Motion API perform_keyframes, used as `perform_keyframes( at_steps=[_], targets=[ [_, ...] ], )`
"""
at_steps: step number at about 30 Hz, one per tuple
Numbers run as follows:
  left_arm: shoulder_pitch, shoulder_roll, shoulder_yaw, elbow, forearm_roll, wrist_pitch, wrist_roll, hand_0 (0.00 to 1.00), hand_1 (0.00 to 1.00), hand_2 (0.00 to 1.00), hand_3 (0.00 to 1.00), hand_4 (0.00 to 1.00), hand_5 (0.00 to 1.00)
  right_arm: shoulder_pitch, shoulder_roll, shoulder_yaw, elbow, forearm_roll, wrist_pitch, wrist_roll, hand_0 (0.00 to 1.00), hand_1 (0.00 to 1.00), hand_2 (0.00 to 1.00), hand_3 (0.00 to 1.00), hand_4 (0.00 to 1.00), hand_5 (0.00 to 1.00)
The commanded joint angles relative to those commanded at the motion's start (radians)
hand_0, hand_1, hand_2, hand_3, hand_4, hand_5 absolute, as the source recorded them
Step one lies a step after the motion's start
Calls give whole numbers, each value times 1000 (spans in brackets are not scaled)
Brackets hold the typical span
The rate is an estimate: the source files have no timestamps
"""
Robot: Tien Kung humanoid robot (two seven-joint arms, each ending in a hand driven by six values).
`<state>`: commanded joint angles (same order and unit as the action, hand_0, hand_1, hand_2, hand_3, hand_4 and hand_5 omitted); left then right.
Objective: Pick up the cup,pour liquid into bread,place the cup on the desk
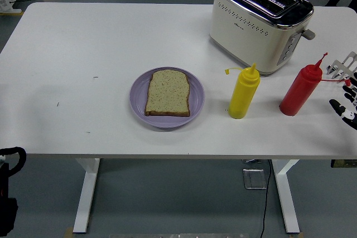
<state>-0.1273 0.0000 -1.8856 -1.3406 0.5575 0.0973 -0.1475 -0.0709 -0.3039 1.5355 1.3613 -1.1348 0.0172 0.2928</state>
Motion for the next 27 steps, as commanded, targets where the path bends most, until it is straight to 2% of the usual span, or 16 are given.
perform_keyframes(
  at_steps=[11, 17, 27],
  targets=[
    [-3, 0, -7, 0, 1, 0, -1, 787, 733, 737, 689, 574, 998, 83, 24, -101, -32, -5, -29, -3, 980, 936, 984, 998, 898, 199],
    [-5, 0, -10, 1, 1, 0, -1, 786, 733, 736, 689, 574, 998, 138, 50, -157, -60, 22, -52, 4, 976, 931, 984, 998, 898, 200],
    [-5, 0, -14, 1, 1, 0, -2, 786, 733, 736, 689, 573, 998, 199, 67, -223, -115, 79, -87, 19, 969, 923, 977, 998, 897, 201]
  ],
)
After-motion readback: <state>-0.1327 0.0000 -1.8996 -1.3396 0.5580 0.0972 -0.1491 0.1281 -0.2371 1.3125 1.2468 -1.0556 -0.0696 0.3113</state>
